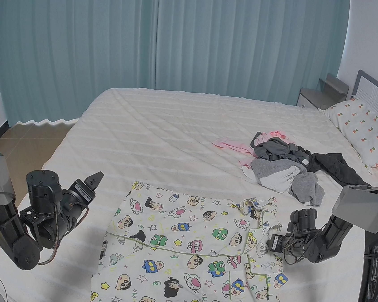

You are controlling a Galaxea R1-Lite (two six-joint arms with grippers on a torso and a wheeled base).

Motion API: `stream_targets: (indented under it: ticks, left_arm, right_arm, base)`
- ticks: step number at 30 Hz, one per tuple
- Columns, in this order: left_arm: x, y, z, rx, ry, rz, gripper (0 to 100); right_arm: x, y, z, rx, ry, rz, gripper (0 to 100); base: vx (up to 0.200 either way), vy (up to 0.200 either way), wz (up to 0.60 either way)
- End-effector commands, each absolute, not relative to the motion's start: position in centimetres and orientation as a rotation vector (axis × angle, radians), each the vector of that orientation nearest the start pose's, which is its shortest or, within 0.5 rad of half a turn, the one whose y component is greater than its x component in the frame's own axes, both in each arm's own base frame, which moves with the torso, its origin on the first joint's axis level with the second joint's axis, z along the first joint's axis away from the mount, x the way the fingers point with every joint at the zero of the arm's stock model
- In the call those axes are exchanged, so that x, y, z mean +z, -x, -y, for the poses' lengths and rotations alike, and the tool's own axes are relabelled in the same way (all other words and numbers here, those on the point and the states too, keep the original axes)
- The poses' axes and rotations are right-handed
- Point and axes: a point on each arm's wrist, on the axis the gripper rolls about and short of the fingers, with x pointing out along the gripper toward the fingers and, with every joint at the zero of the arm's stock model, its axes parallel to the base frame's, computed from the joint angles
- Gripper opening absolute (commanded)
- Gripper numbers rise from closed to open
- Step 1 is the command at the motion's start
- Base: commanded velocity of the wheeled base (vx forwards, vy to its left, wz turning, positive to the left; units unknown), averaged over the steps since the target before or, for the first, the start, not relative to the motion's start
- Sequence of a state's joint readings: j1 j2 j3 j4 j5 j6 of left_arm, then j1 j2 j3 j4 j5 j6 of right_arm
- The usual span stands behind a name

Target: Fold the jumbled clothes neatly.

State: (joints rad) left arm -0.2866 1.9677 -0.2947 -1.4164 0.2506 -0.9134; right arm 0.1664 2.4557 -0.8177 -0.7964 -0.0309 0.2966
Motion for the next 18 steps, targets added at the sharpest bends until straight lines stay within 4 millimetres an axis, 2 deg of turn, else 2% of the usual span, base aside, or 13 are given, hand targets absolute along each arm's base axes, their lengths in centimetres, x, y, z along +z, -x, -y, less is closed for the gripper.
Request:
stream_targets:
  ticks: [1, 10, 18]
  left_arm:
    - [6.9, -26.2, 7.2, 0.081, 0.841, -0.246, 100]
    - [6.9, -26.2, 7.3, 0.077, 0.838, -0.249, 100]
    - [6.8, -26.1, 7.4, 0.074, 0.834, -0.255, 100]
  right_arm:
    - [-6.1, -35.8, -6.0, 0.001, -0.200, -0.840, 0]
    - [-3.7, -34.8, -5.0, -0.014, -0.216, -0.813, 0]
    - [-2.6, -34.1, -2.8, -0.062, -0.216, -0.800, 0]
  base:
    - [0.000, 0.000, 0.00]
    - [0.000, 0.000, 0.00]
    - [0.000, 0.000, 0.00]
